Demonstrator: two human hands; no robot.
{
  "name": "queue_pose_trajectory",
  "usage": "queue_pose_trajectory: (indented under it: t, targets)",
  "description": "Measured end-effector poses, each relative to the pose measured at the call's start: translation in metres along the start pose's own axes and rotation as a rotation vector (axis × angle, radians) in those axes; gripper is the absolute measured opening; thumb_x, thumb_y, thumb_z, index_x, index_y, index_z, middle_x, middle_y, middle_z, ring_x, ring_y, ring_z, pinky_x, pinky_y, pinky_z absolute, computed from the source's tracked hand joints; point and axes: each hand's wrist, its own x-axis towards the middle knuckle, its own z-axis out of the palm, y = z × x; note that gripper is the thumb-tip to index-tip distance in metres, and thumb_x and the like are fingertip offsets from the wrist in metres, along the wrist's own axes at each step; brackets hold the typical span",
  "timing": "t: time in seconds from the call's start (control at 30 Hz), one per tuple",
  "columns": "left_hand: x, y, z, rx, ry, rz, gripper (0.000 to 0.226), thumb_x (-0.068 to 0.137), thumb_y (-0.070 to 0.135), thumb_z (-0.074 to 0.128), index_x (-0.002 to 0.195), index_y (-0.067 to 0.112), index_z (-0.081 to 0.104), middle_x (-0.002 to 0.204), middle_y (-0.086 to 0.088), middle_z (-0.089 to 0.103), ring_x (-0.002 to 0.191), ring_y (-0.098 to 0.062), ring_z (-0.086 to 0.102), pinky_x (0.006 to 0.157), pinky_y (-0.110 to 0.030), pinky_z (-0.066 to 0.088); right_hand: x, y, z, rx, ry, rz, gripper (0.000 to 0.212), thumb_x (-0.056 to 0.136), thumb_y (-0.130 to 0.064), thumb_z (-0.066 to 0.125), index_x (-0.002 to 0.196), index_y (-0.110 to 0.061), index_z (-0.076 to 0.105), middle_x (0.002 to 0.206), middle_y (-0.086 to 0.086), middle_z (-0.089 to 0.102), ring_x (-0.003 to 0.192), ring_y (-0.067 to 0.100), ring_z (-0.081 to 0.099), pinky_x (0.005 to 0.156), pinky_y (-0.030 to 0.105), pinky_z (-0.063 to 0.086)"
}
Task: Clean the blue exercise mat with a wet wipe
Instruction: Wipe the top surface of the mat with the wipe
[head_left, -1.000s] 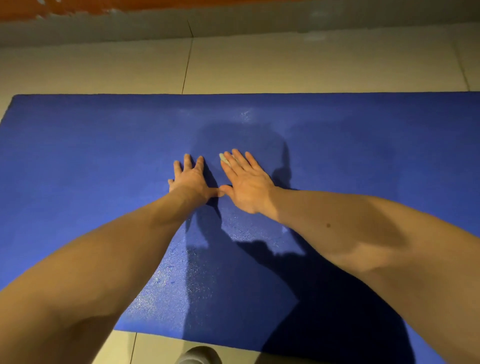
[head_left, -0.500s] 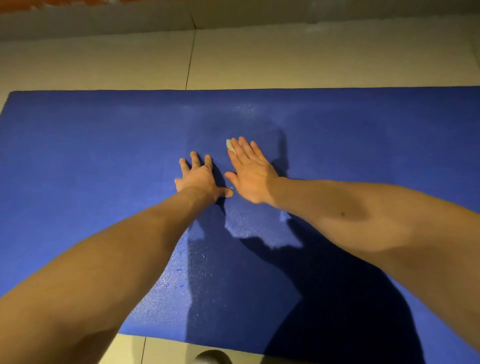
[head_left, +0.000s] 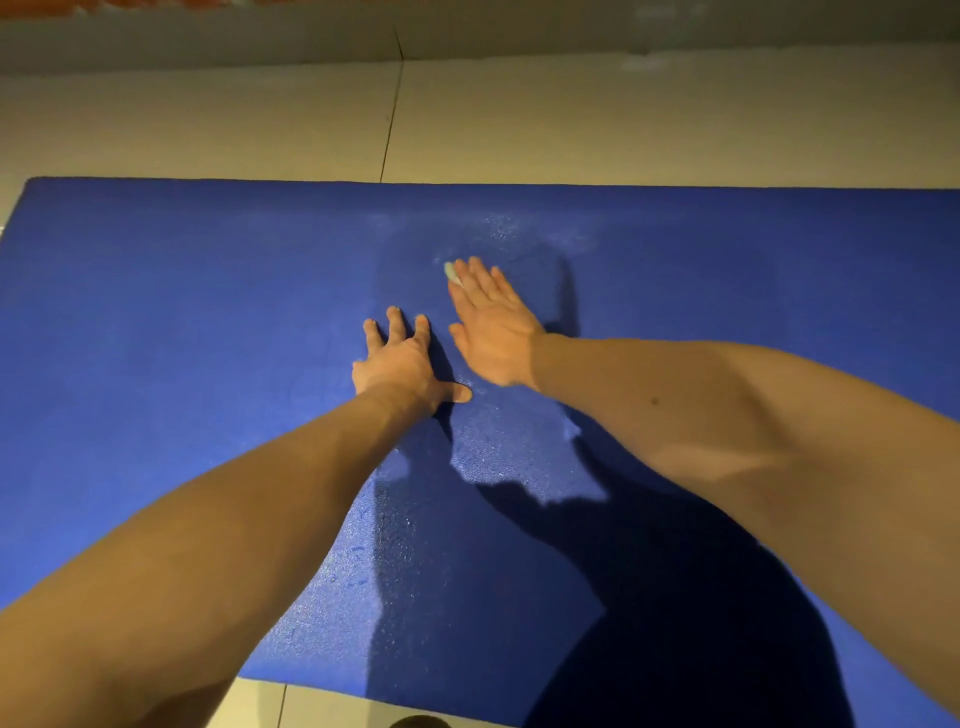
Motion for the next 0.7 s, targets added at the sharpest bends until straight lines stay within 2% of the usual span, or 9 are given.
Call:
queue_pose_trajectory:
  t: [0.07,0.1,0.2,0.3,0.37,0.57,0.63,0.7]
  targets:
    - [0.000,0.000,-0.001,0.008,0.001,0.003,0.128,0.065,0.077,0.073,0.160,0.031,0.000,0.167,0.005,-0.013,0.153,-0.031,-0.012,0.108,-0.061,0.037,0.006,0.022,-0.004,-0.082,0.016,-0.092,0.066,0.109,-0.039,0.022,0.160,-0.006,-0.006,0.169,0.008,-0.013,0.155,0.027,-0.012,0.126,0.043,-0.005]
    - [-0.001,-0.001,-0.001,0.016,0.003,0.005,0.128,0.065,0.078,0.072,0.160,0.031,0.000,0.167,0.006,-0.013,0.153,-0.031,-0.012,0.106,-0.060,0.039,0.009,0.037,-0.007,-0.082,0.043,-0.059,0.068,0.109,-0.040,0.024,0.160,-0.007,-0.004,0.169,0.007,-0.009,0.156,0.027,-0.009,0.127,0.043,-0.004]
    - [-0.003,0.000,-0.001,0.042,0.009,0.005,0.127,0.065,0.080,0.069,0.159,0.032,-0.001,0.166,0.006,-0.012,0.153,-0.031,-0.011,0.102,-0.057,0.042,0.009,0.084,-0.016,0.054,0.128,0.298,0.075,0.106,-0.045,0.034,0.161,-0.006,0.001,0.169,0.010,0.003,0.156,0.030,-0.001,0.127,0.044,-0.002]
    - [-0.002,-0.001,-0.001,0.045,0.016,0.006,0.127,0.065,0.081,0.068,0.159,0.032,-0.001,0.167,0.005,-0.013,0.153,-0.032,-0.011,0.102,-0.056,0.042,0.016,0.076,-0.017,0.110,0.132,0.499,0.078,0.105,-0.045,0.033,0.160,-0.002,-0.004,0.169,0.012,-0.005,0.155,0.030,-0.010,0.126,0.043,-0.008]
    - [-0.001,-0.001,0.000,0.041,0.019,0.008,0.126,0.066,0.080,0.069,0.159,0.032,-0.001,0.166,0.005,-0.014,0.153,-0.031,-0.011,0.102,-0.055,0.043,0.029,0.048,-0.017,0.085,0.121,0.448,0.077,0.106,-0.043,0.029,0.159,-0.001,-0.008,0.168,0.012,-0.011,0.155,0.032,-0.014,0.125,0.044,-0.009]
    - [-0.002,-0.001,-0.001,0.040,0.017,0.007,0.127,0.066,0.079,0.070,0.159,0.032,-0.002,0.166,0.005,-0.015,0.153,-0.030,-0.012,0.103,-0.055,0.041,0.060,-0.003,-0.020,0.029,-0.033,-0.025,0.070,0.108,-0.041,0.022,0.160,-0.006,-0.008,0.168,0.009,-0.015,0.155,0.027,-0.016,0.126,0.045,-0.006]
    - [-0.002,-0.001,-0.001,0.044,0.018,0.008,0.126,0.066,0.079,0.070,0.159,0.032,-0.002,0.166,0.005,-0.015,0.153,-0.030,-0.012,0.102,-0.054,0.042,0.064,0.008,-0.020,0.003,-0.004,-0.001,0.071,0.108,-0.045,0.022,0.160,-0.008,-0.008,0.169,0.007,-0.012,0.155,0.025,-0.013,0.126,0.044,-0.006]
    - [-0.002,-0.002,-0.001,0.044,0.020,0.008,0.126,0.066,0.080,0.069,0.159,0.032,-0.001,0.166,0.005,-0.014,0.153,-0.031,-0.011,0.101,-0.054,0.042,0.065,0.035,-0.025,0.028,0.047,0.202,0.073,0.107,-0.050,0.022,0.161,-0.009,-0.007,0.169,0.007,-0.010,0.156,0.026,-0.012,0.126,0.044,-0.008]
